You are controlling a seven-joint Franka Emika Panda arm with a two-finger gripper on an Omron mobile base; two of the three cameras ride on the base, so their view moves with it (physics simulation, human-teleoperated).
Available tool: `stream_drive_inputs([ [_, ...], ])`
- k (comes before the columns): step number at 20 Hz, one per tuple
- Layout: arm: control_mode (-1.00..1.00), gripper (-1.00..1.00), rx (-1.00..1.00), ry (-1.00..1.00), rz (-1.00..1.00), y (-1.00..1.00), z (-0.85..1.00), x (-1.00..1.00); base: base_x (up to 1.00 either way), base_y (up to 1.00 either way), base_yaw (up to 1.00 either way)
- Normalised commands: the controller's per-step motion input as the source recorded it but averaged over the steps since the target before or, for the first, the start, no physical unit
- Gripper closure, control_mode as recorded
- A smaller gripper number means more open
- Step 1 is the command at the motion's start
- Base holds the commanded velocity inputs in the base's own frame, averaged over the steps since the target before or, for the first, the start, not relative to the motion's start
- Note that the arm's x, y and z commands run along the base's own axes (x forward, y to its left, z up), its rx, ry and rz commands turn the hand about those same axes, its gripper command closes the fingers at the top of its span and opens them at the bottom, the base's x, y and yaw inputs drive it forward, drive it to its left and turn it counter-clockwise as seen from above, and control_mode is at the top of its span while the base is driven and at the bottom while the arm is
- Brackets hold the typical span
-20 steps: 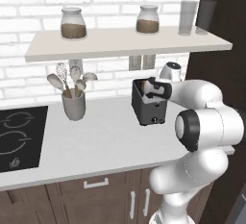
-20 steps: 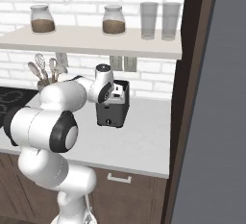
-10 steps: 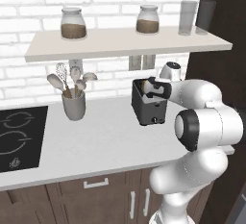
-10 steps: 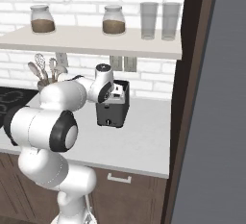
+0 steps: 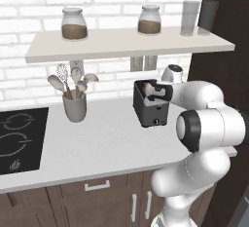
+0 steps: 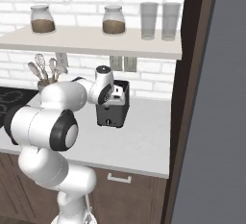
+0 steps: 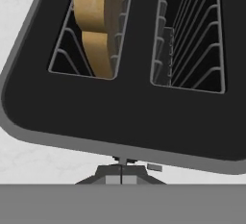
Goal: Start the toaster. Once the lever pops up, take the bread to the plate on the dining counter.
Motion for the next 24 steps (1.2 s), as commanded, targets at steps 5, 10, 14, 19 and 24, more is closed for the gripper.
stream_drive_inputs([
  [5, -1.00, 1.00, 0.00, 0.00, 0.00, 0.00, -0.83, -0.01, 0.00, 0.00, 0.00],
  [10, -1.00, 1.00, 0.00, 0.00, -0.01, 0.00, -0.98, -0.12, 0.00, 0.00, 0.00],
  [14, -1.00, 1.00, 0.00, 0.00, -0.03, 0.01, -1.00, -0.24, 0.00, 0.00, 0.00],
  [19, -1.00, 1.00, 0.00, 0.00, -0.04, 0.12, -1.00, -0.30, 0.00, 0.00, 0.00],
  [24, -1.00, 1.00, 0.00, 0.00, -0.06, 0.18, -1.00, -0.35, 0.00, 0.00, 0.00],
])
